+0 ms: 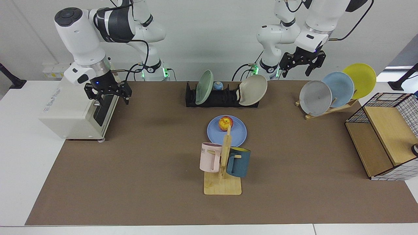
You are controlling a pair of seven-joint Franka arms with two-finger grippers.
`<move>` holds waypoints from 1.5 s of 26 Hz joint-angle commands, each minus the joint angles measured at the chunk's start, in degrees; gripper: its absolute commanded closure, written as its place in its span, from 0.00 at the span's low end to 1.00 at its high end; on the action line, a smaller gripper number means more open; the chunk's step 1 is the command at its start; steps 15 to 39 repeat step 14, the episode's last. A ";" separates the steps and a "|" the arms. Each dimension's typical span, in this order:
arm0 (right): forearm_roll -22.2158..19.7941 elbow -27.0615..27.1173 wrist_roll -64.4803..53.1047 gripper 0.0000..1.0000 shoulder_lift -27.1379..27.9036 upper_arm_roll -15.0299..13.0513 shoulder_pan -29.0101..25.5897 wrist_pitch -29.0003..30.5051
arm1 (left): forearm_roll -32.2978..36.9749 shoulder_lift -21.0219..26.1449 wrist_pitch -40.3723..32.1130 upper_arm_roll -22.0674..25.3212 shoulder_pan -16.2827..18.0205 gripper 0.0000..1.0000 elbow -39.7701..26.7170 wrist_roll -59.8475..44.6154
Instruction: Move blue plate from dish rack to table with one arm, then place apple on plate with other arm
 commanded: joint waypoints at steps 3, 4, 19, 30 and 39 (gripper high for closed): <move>-0.18 1.19 -1.45 0.00 -0.25 0.42 -0.89 -1.78 | 1.06 -0.14 -0.90 -0.06 0.11 0.00 0.80 -0.42; -0.27 2.32 -1.46 0.00 0.10 0.42 -1.15 -3.45 | 1.06 -0.14 -0.90 -0.06 0.11 0.00 0.80 -0.42; -0.35 5.76 -1.54 0.00 0.72 0.42 -1.16 -7.95 | 0.97 -0.22 -0.99 1.34 0.11 0.00 0.54 -0.33; -0.35 5.76 -1.54 0.00 0.72 0.42 -1.16 -7.95 | 0.97 -0.22 -0.99 1.34 0.11 0.00 0.54 -0.33; -0.35 5.76 -1.54 0.00 0.72 0.42 -1.16 -7.95 | 0.97 -0.22 -0.99 1.34 0.11 0.00 0.54 -0.33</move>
